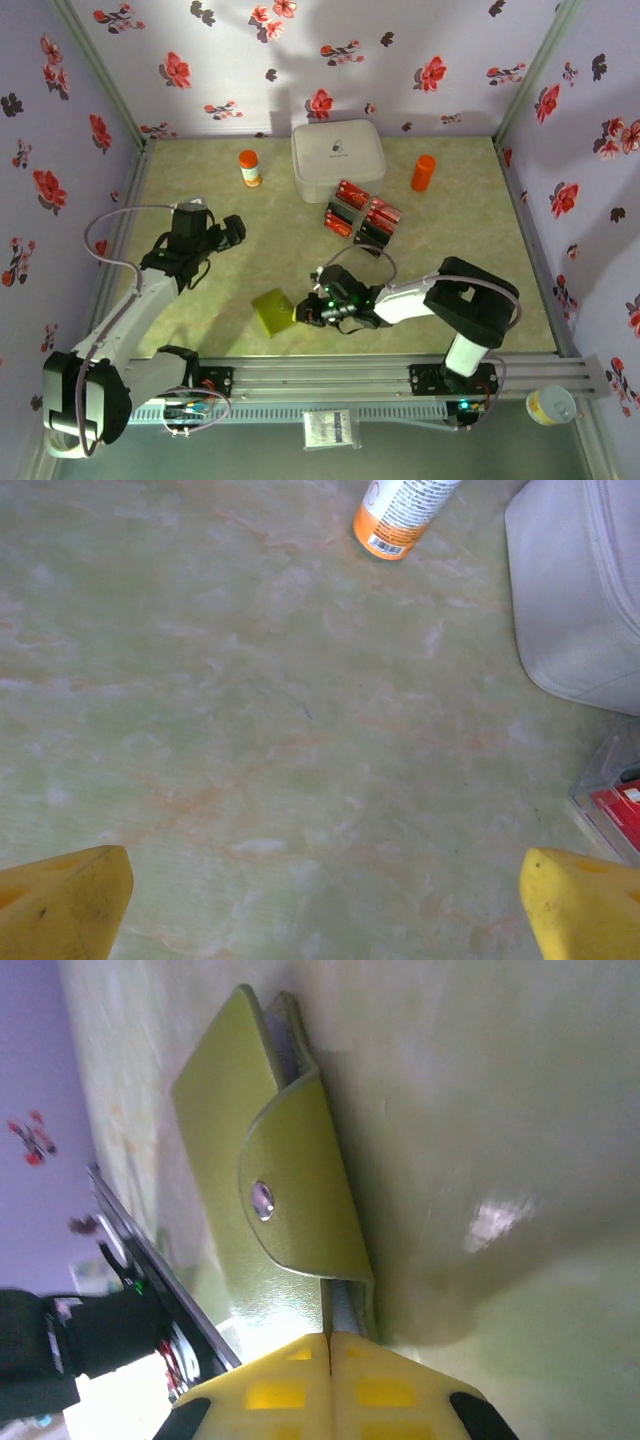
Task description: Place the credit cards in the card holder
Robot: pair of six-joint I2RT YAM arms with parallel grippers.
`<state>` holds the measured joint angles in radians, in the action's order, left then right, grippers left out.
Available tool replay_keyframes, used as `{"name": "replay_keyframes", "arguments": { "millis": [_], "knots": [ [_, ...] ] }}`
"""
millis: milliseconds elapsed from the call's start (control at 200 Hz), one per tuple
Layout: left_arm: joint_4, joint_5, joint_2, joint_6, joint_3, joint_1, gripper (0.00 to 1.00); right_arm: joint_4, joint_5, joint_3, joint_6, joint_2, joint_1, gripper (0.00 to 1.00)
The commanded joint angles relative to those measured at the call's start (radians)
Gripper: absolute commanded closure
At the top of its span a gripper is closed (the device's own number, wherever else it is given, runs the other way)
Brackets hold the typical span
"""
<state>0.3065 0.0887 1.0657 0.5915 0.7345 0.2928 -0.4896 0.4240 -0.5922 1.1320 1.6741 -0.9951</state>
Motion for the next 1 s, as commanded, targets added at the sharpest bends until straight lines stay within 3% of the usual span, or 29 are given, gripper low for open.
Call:
{"name": "replay_keyframes", "arguments": {
  "millis": [0, 95, 250, 360, 555, 995],
  "knots": [
    [-0.057, -0.097, 0.009, 0.066, 0.046, 0.009, 0.0, -0.051, 0.043, -0.029, 0.011, -0.104, 0.08, 1.0],
    [-0.127, -0.123, 0.019, 0.204, 0.049, 0.01, 0.0, 0.014, 0.06, -0.077, -0.019, -0.17, 0.144, 1.0],
    [-0.219, -0.27, 0.046, 0.274, 0.065, 0.009, 0.0, 0.028, 0.093, -0.133, -0.015, -0.246, 0.246, 1.0],
    [-0.394, -0.401, 0.086, 0.345, 0.03, 0.01, 0.0, 0.016, 0.106, -0.163, -0.002, -0.276, 0.294, 1.0],
    [-0.63, -0.501, 0.199, 0.523, -0.01, 0.01, 0.0, -0.077, 0.111, -0.172, 0.05, -0.307, 0.333, 1.0],
    [-0.755, -0.513, 0.284, 0.613, 0.044, 0.09, 0.0, -0.341, 0.137, -0.213, 0.215, -0.236, 0.34, 1.0]
  ]
}}
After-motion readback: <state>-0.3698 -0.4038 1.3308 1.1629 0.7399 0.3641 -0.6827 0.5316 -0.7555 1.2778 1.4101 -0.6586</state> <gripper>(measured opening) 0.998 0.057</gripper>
